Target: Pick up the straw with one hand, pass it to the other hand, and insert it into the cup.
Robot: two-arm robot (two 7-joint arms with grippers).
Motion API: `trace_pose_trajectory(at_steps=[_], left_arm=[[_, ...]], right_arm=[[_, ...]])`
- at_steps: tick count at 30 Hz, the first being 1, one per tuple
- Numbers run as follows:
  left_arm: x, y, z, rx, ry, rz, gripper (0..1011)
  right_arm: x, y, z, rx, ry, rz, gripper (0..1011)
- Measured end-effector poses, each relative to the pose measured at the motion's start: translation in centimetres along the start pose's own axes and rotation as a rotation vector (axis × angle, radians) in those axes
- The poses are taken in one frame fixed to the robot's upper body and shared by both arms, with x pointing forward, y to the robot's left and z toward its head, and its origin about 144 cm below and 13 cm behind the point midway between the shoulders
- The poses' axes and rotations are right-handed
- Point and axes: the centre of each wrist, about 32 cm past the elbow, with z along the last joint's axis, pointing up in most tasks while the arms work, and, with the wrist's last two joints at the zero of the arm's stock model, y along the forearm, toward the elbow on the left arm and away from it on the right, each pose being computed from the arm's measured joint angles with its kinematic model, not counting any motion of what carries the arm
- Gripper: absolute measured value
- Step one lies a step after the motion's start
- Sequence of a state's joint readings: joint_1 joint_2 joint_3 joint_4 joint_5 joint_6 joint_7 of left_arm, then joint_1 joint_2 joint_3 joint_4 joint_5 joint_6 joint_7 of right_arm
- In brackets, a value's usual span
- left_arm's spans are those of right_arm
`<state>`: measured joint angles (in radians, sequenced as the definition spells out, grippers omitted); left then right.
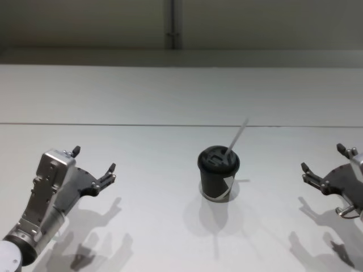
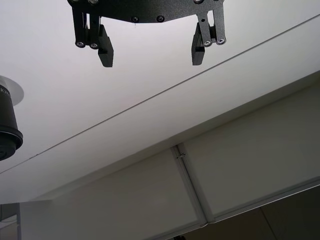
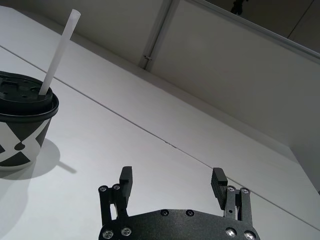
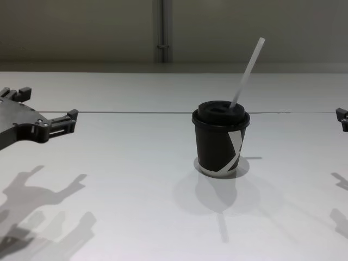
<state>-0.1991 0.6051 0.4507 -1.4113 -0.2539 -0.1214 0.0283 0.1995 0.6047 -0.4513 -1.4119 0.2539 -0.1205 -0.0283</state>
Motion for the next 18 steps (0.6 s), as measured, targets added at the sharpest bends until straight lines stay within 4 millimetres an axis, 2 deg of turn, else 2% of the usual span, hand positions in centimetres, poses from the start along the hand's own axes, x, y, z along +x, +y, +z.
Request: trace_pose_trajectory(at_steps=[18], left_arm=[[-0.03, -0.02, 0.03, -0.001, 0.000, -0.001, 1002]], right_arm=[[0.00, 0.00, 0.00, 0.000, 0.000, 0.000, 1001]])
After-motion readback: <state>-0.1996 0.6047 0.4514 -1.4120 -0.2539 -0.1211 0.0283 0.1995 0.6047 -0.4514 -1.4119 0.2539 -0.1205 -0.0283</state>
